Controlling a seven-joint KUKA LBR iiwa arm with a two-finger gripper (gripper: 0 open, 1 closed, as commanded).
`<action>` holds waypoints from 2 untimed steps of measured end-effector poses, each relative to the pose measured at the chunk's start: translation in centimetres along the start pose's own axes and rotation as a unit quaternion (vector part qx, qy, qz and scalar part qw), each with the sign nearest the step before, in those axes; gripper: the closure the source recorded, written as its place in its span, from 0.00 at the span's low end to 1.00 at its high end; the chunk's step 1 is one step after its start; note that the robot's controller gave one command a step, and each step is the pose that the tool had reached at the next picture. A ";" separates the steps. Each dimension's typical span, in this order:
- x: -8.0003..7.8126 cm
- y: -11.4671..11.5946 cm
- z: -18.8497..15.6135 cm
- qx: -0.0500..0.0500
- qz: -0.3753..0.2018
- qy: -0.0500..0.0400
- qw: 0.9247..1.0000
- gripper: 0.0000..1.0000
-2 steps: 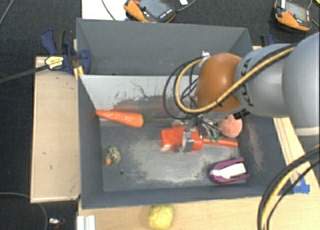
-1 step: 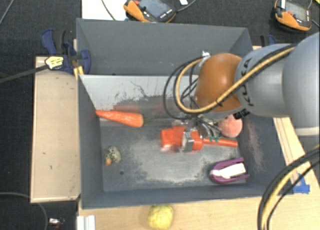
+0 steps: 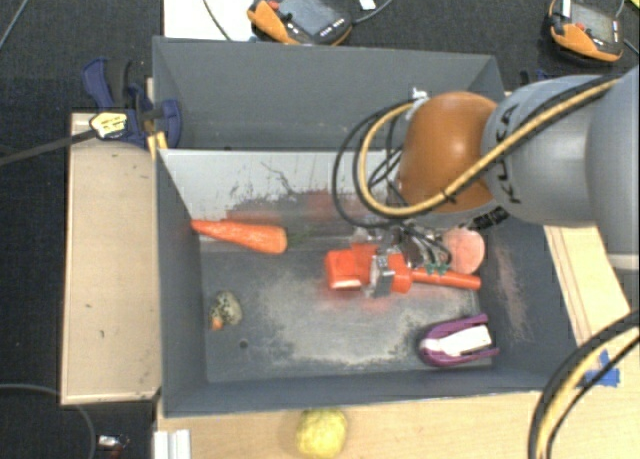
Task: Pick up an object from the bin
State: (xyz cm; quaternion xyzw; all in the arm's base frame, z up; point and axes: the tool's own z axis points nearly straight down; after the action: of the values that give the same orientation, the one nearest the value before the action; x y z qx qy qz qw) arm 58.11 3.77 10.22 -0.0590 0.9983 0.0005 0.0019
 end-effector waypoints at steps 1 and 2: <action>0.0 0.0 -3.0 0.000 0.000 0.000 1.000 1.00; 0.0 0.0 -5.9 0.000 0.000 0.000 1.000 1.00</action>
Offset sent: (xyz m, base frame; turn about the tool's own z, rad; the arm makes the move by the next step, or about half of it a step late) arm 0.0000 0.0001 0.0226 -0.0001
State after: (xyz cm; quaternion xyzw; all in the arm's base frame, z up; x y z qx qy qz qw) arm 58.11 3.77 16.08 -0.0591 0.9982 0.0005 0.0023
